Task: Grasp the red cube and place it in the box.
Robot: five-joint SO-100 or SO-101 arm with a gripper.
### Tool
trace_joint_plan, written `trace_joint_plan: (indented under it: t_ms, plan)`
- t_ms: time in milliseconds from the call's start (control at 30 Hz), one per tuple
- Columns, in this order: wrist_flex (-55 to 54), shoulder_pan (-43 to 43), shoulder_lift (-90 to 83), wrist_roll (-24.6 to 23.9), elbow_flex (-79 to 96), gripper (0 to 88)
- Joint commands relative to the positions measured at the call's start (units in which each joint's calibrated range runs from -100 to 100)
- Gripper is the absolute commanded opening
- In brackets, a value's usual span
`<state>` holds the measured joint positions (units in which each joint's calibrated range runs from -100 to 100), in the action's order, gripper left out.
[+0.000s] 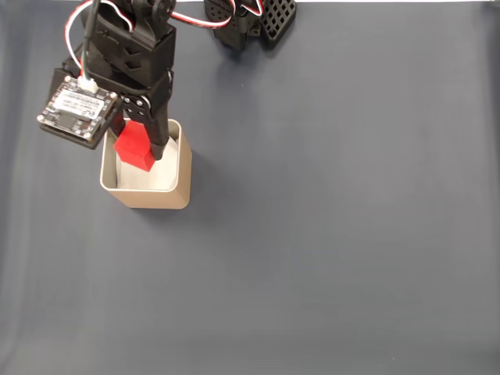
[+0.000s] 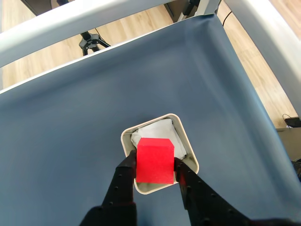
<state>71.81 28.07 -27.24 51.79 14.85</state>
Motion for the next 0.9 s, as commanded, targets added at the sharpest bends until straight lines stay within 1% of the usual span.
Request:
trace_joint_plan:
  t_ms: [0, 133, 267, 367, 433, 567, 867]
  plan:
    - [-1.4, 0.7, -2.4, -0.5, -0.5, 7.0]
    - [-1.5, 0.7, -2.4, -0.3, -0.5, 14.7]
    - [-1.6, 0.7, -2.6, -0.8, -0.5, 26.5]
    - [-2.2, 0.7, -2.8, -2.2, -0.7, 35.4]
    - [-2.2, 0.7, -2.9, -2.1, -0.6, 38.4]
    - [-1.8, 0.9, -3.4, -2.5, -0.4, 48.7]
    - [-1.2, 1.3, -3.7, -2.3, -0.4, 63.0]
